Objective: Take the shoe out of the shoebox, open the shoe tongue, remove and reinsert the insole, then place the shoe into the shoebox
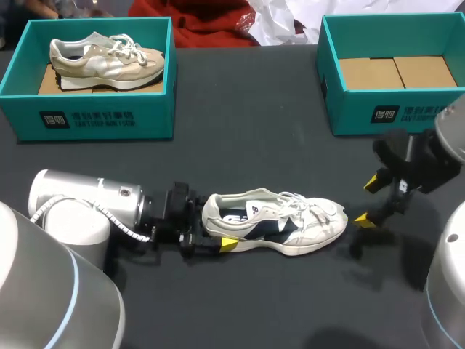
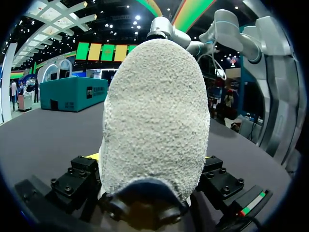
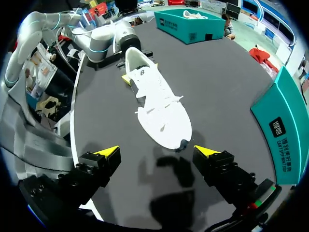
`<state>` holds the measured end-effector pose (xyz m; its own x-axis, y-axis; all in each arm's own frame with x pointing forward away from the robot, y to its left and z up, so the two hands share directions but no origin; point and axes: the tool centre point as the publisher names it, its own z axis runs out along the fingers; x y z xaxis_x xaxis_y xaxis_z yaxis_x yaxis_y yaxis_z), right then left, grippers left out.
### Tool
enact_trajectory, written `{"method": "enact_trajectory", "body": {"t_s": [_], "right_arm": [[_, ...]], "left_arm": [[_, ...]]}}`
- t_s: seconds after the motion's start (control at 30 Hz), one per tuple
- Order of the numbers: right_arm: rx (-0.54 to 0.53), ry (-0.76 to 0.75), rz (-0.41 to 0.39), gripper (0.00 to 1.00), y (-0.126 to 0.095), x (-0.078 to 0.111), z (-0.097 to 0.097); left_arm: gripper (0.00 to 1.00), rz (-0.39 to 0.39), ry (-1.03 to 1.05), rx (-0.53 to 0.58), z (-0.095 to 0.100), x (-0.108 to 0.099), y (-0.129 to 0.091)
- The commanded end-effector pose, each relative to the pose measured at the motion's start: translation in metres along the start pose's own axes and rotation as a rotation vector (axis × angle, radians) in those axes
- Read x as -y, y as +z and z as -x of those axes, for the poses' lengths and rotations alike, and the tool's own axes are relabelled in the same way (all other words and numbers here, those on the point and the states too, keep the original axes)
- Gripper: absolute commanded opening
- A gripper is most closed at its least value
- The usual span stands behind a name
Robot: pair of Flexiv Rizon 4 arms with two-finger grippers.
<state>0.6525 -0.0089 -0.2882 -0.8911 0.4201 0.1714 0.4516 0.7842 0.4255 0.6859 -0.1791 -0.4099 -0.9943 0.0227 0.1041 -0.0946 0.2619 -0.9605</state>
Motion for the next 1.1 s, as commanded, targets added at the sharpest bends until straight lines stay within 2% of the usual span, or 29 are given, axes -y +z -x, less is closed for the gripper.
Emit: {"method": "enact_trajectory", "body": {"t_s": [0.03,0.1,0.3,0.5,0.93,0.97,1.0,1.07,1.1], "right_arm": [[0.096,0.146,-0.132,1.0,0.004,-0.03,-0.026],[0.131,0.214,-0.166,1.0,0.006,-0.04,-0.036],[0.194,0.347,-0.188,1.0,0.005,-0.068,-0.059],[0.187,0.506,-0.214,1.0,0.011,-0.088,-0.074],[0.187,0.506,-0.214,1.0,0.011,-0.088,-0.074],[0.215,0.62,-0.219,1.0,0.013,-0.088,-0.072],[0.258,0.672,-0.25,1.0,0.017,-0.089,-0.074],[0.295,0.725,-0.217,1.0,0.022,-0.094,-0.08],[0.322,0.746,-0.246,1.0,0.025,-0.098,-0.082]], "left_arm": [[0.0,0.002,-0.001,-0.002,-0.002,-0.003,0.003],[0.0,0.002,-0.001,-0.002,-0.002,-0.003,0.003],[0.0,0.002,-0.001,-0.002,-0.002,-0.003,0.003],[0.0,0.002,-0.001,-0.002,-0.002,-0.003,0.003],[0.0,0.002,-0.001,-0.002,-0.002,-0.003,0.003],[0.0,0.002,-0.001,-0.002,-0.002,-0.003,0.003],[0.0,0.002,-0.001,-0.002,-0.002,-0.003,0.003],[0.0,0.002,-0.001,-0.002,-0.002,-0.003,0.003],[0.0,0.002,-0.001,-0.002,-0.002,-0.003,0.003]]}}
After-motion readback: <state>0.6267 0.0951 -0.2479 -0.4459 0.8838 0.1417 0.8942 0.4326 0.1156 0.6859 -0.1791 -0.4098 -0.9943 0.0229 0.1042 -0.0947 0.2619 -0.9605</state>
